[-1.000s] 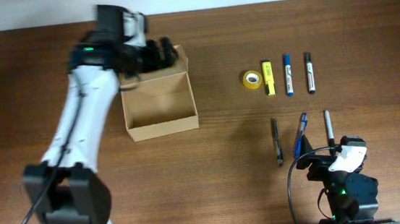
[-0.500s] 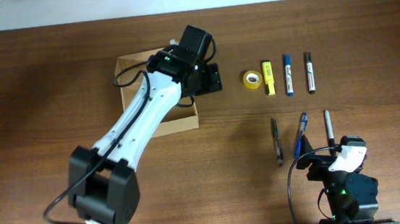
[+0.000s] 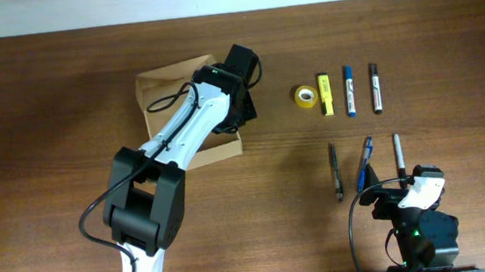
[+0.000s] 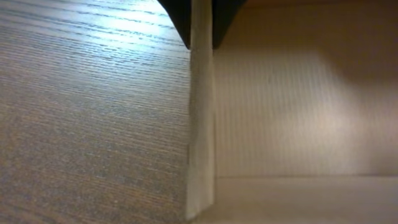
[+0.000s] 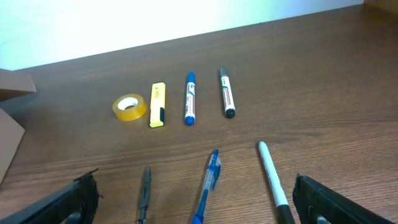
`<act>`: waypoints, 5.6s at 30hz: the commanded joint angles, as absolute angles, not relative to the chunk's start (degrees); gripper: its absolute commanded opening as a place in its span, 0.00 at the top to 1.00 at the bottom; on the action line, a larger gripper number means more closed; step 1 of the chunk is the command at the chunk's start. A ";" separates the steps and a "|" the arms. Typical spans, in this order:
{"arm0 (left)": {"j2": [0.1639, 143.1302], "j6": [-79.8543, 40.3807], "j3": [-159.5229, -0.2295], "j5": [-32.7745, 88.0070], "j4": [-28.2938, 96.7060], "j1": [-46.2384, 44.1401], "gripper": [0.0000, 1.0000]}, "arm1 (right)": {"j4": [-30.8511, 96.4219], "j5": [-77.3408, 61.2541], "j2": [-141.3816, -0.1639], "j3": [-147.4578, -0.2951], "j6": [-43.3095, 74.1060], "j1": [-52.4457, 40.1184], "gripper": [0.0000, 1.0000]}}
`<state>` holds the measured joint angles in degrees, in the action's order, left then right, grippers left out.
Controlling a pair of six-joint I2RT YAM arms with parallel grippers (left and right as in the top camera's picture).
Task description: Pack container
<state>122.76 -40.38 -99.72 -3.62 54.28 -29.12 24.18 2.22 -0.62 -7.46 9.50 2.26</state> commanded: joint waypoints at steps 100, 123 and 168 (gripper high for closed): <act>121.95 -16.84 -117.69 -5.34 75.64 9.39 0.00 | 65.04 -22.15 -88.60 -99.77 4.51 -5.65 0.01; 121.95 -16.84 -117.25 -5.34 75.61 9.43 0.00 | 52.01 -3.62 -119.94 -103.63 4.51 -7.11 0.06; 121.95 -16.84 -117.25 -5.34 75.61 9.43 0.00 | 49.67 -2.24 -128.11 -103.39 6.24 -9.37 0.63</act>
